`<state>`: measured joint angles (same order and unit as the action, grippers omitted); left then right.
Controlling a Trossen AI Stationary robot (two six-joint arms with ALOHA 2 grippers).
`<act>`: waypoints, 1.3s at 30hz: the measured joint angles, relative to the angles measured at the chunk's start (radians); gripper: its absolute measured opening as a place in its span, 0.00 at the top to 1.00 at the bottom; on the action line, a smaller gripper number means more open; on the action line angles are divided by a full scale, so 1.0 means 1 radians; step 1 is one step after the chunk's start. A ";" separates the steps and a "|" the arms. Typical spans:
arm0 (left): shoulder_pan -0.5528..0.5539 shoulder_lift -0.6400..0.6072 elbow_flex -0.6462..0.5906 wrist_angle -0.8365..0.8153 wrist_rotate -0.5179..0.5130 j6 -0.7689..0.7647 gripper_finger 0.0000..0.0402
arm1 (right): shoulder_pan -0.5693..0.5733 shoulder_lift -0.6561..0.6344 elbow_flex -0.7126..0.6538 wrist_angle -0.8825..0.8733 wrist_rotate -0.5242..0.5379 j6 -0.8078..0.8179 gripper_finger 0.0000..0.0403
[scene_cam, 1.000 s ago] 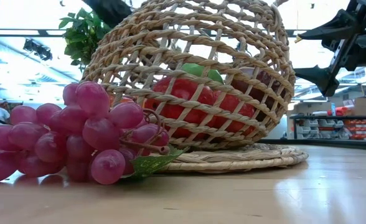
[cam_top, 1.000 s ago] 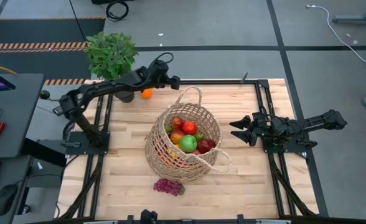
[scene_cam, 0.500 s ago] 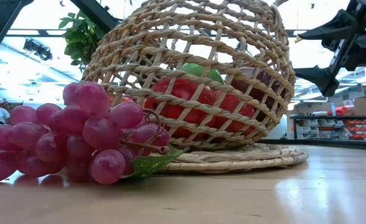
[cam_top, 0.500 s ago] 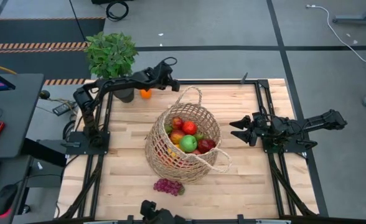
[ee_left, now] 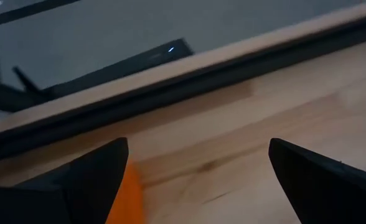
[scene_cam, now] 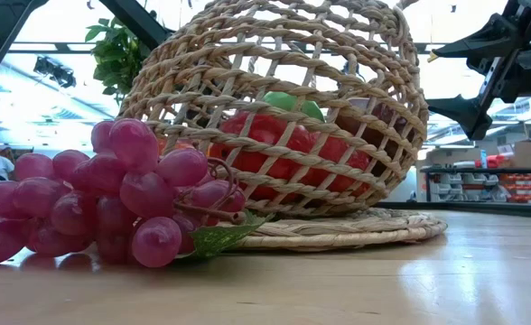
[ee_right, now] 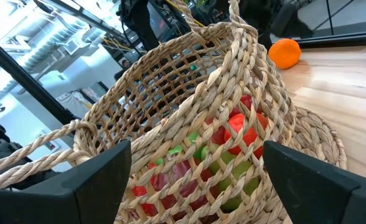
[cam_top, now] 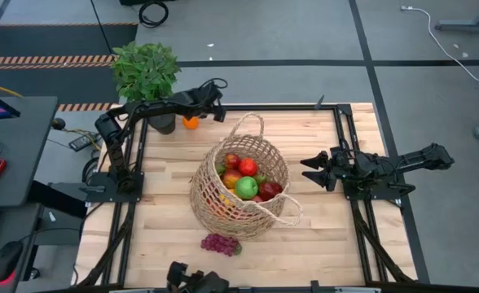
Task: Build produce basket
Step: Put the orange into the basket
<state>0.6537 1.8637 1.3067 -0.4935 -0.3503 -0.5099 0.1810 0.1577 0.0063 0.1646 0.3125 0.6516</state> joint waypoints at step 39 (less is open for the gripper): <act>-0.018 0.000 0.000 -0.388 -0.134 0.601 0.01 | 0.000 0.000 0.000 -0.001 0.000 0.000 0.09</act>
<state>0.6357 1.8633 1.3067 -0.8816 -0.4844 0.0914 0.1811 0.1577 0.0063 0.1640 0.3123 0.6515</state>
